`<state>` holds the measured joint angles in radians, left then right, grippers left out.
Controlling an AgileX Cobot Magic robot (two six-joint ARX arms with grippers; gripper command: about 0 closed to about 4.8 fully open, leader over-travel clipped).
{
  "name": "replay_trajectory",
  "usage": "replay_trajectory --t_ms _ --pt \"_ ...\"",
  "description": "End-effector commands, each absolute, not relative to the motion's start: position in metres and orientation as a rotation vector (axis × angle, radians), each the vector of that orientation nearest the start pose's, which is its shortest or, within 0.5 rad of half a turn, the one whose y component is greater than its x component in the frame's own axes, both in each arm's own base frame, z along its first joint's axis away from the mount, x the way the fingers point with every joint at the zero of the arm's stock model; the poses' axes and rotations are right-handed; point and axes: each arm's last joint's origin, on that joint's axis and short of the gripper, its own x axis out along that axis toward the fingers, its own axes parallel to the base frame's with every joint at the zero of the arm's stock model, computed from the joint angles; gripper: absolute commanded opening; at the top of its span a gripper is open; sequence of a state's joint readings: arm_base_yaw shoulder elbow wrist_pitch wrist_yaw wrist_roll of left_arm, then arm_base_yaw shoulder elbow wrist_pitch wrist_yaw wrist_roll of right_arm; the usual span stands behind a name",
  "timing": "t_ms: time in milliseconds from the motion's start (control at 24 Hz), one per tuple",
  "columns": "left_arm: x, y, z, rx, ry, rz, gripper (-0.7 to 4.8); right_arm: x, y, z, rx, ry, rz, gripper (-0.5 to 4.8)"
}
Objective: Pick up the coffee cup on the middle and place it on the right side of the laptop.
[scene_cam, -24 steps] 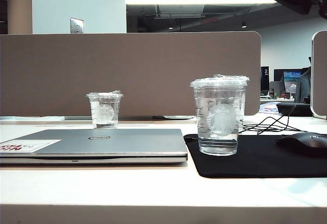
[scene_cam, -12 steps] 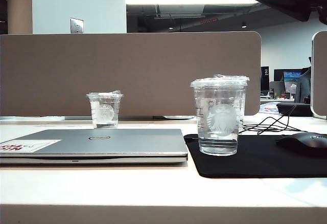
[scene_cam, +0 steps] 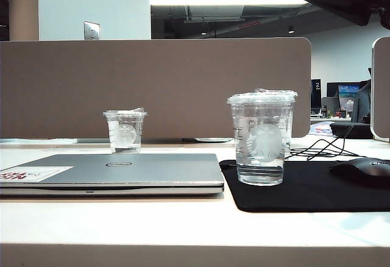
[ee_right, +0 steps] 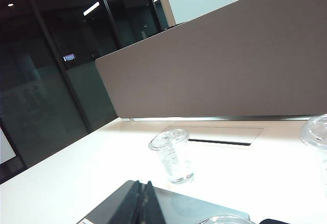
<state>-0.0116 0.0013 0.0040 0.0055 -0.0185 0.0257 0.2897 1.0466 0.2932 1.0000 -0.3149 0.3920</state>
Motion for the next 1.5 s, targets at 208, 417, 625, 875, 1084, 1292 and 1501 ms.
replay_trajectory --t_ms 208,417,625,875,1084,1292,1501 --pt "0.097 -0.001 0.168 0.027 -0.030 0.005 -0.05 0.189 0.066 0.234 0.371 -0.149 0.646 -0.05" --pt "0.097 -0.001 0.168 0.026 -0.030 0.003 -0.05 0.189 0.066 0.234 0.371 -0.150 0.646 -0.05" --pt "0.097 -0.001 0.168 0.026 -0.030 0.003 -0.05 0.189 0.066 0.234 0.371 -0.149 0.646 -0.05" --pt "0.097 -0.001 0.168 0.026 -0.030 0.003 -0.05 0.189 0.066 0.234 0.371 -0.149 0.646 -0.05" --pt "0.097 -0.001 0.168 0.026 -0.030 0.003 -0.05 0.183 0.064 0.238 0.371 -0.144 0.646 -0.05" --pt "0.097 -0.001 0.168 0.026 -0.030 0.003 -0.05 0.163 0.056 0.255 0.265 -0.227 0.573 -0.05" --pt "0.097 -0.001 0.168 0.026 -0.029 0.003 -0.05 0.122 0.030 0.269 0.134 -0.299 0.133 -0.05"
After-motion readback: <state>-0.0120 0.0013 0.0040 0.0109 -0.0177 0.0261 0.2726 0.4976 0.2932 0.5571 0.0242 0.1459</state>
